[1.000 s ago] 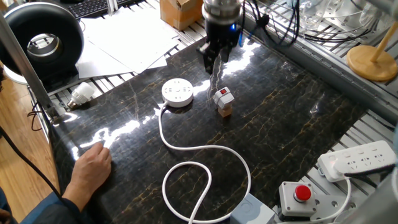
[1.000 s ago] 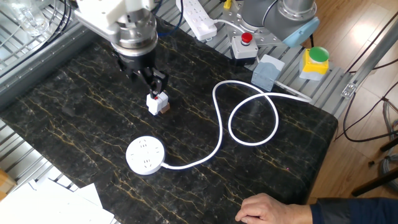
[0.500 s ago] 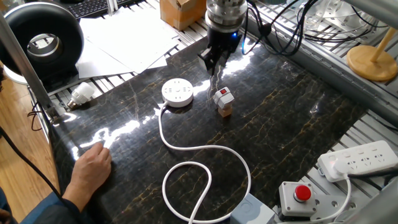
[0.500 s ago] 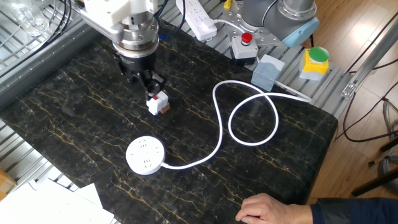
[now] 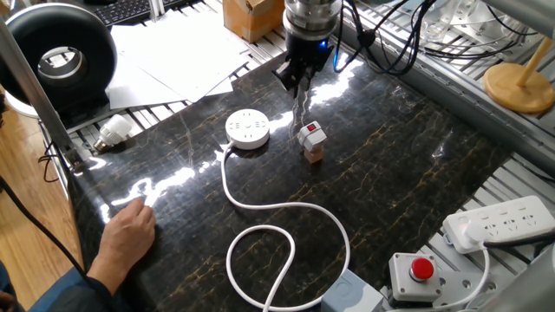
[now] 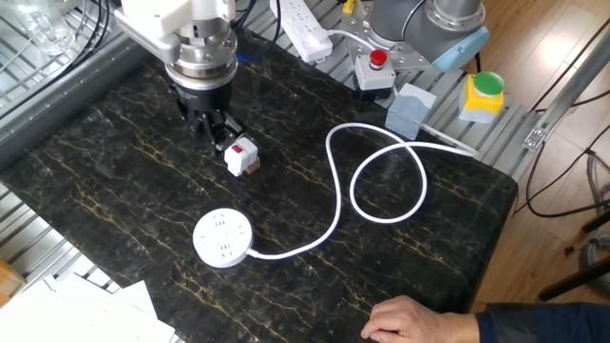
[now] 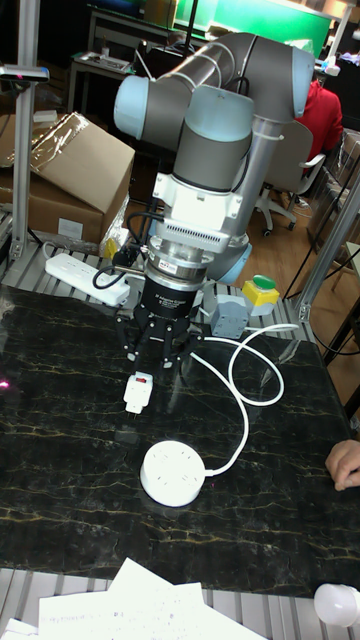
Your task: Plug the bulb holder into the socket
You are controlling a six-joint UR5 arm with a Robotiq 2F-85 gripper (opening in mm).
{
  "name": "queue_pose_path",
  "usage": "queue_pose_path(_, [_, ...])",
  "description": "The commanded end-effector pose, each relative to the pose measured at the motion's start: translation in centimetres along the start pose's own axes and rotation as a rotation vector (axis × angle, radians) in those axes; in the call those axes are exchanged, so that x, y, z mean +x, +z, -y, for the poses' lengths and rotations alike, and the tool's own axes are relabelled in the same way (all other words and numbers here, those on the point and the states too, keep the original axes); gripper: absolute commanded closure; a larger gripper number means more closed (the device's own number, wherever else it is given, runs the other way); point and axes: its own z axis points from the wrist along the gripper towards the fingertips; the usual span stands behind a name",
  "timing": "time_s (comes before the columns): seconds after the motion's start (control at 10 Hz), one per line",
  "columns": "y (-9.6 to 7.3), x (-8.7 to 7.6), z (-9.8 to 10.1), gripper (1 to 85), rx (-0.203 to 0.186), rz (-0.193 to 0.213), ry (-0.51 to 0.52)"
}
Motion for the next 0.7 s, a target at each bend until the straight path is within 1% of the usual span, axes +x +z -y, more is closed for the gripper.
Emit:
queue_pose_path(0.0, [-0.2, -1.5, -0.2, 37.3, -0.011, 0.055, 0.011])
queue_pose_path(0.1, [-0.2, -1.9, -0.6, 29.0, -0.027, 0.070, 0.003])
queue_pose_path(0.2, [0.0, -1.6, -0.7, 25.7, -0.036, 0.073, 0.005])
queue_pose_path(0.4, [1.5, -0.1, -0.8, 25.0, -0.027, 0.093, 0.010])
queue_pose_path(0.5, [2.6, 0.8, -0.8, 25.0, -0.014, 0.099, 0.007])
queue_pose_path(0.6, [3.1, 1.7, -0.8, 25.0, -0.013, 0.093, -0.004])
